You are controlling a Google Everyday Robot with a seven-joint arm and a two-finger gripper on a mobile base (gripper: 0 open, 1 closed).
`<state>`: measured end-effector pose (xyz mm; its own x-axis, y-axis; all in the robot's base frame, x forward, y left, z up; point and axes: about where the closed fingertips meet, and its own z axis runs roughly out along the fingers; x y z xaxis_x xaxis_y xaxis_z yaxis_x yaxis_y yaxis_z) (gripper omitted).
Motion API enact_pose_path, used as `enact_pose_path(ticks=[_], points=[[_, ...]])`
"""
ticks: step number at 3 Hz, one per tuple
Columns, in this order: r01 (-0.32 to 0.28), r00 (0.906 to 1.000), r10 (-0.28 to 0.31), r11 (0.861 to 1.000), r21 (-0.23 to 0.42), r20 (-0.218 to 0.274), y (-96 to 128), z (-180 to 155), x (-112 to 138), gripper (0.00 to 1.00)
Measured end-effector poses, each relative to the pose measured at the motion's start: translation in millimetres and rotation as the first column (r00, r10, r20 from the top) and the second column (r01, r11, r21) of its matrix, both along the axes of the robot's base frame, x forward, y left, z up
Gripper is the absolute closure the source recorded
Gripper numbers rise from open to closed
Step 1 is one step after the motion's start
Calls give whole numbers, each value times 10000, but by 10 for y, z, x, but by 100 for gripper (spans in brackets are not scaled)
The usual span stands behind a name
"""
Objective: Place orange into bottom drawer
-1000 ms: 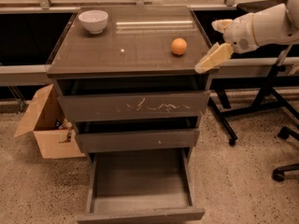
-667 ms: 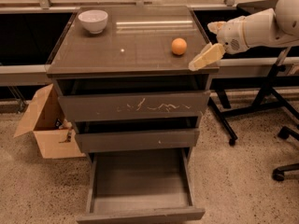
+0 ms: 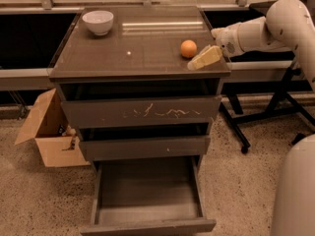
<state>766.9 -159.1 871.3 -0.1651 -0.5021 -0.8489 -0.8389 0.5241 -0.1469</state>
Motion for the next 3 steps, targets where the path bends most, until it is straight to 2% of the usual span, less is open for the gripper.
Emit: enact_pose_path(ticks=[2, 3], points=[[74, 9999, -68, 9991, 407, -148, 115, -132, 323, 0], [-27, 9997, 40, 9984, 568, -238, 185, -186, 424, 18]])
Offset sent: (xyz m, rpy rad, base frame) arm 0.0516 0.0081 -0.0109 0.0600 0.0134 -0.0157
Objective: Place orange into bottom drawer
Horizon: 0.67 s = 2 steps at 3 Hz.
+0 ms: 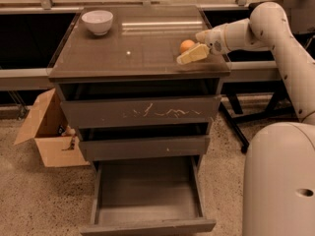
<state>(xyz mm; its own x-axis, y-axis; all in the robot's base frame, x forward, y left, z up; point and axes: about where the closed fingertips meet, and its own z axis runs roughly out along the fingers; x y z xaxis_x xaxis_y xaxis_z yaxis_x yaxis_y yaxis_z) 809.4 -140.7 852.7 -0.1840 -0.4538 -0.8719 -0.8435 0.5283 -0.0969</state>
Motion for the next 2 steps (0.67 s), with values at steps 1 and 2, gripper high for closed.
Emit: enact_pose_path(ticks=[1, 2], points=[[-151, 9998, 153, 9998, 123, -113, 75, -66, 73, 41], [-650, 9978, 653, 9972, 360, -61, 178, -31, 23, 74]])
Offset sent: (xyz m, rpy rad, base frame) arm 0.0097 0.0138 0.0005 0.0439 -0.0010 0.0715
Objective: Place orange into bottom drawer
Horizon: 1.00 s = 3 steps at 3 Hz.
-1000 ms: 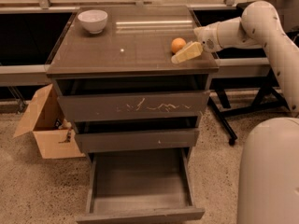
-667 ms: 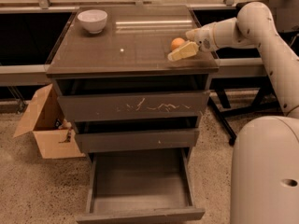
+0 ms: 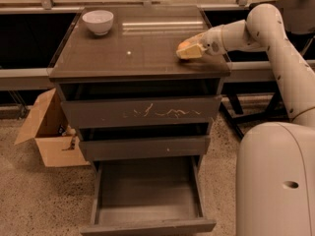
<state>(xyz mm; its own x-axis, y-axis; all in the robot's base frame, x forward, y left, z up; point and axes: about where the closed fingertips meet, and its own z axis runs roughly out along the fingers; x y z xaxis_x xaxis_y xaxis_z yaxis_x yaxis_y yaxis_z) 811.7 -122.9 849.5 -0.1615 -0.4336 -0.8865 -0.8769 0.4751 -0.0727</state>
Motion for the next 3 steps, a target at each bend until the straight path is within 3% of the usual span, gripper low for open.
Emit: enact_pose_path(ticks=[1, 2, 3], points=[[-1013, 9938, 1008, 9948, 78, 469, 150, 237, -242, 95], [-2828, 9571, 2813, 9591, 124, 696, 445, 449, -854, 100], [-2827, 9571, 2812, 9591, 125, 698, 446, 449, -853, 100]])
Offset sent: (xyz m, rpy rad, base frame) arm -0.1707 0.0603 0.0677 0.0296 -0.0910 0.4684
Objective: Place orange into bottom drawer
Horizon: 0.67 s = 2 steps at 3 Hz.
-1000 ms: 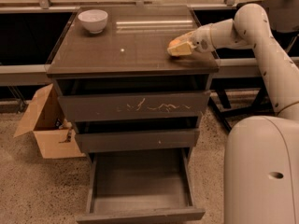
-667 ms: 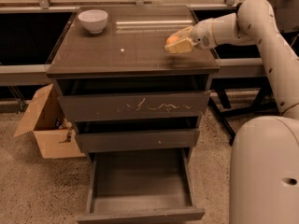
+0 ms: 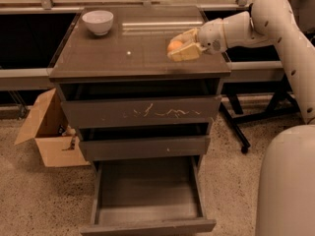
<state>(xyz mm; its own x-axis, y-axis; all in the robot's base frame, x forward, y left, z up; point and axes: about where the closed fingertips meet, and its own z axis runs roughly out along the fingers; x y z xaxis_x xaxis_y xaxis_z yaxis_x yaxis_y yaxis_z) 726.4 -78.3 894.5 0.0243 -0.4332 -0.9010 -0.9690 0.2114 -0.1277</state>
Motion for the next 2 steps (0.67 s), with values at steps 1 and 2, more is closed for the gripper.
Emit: enact_pose_path(ticks=[1, 2], points=[[-315, 9995, 316, 9990, 328, -23, 73, -47, -159, 100], [-815, 9965, 802, 9950, 585, 252, 209, -53, -574, 100]])
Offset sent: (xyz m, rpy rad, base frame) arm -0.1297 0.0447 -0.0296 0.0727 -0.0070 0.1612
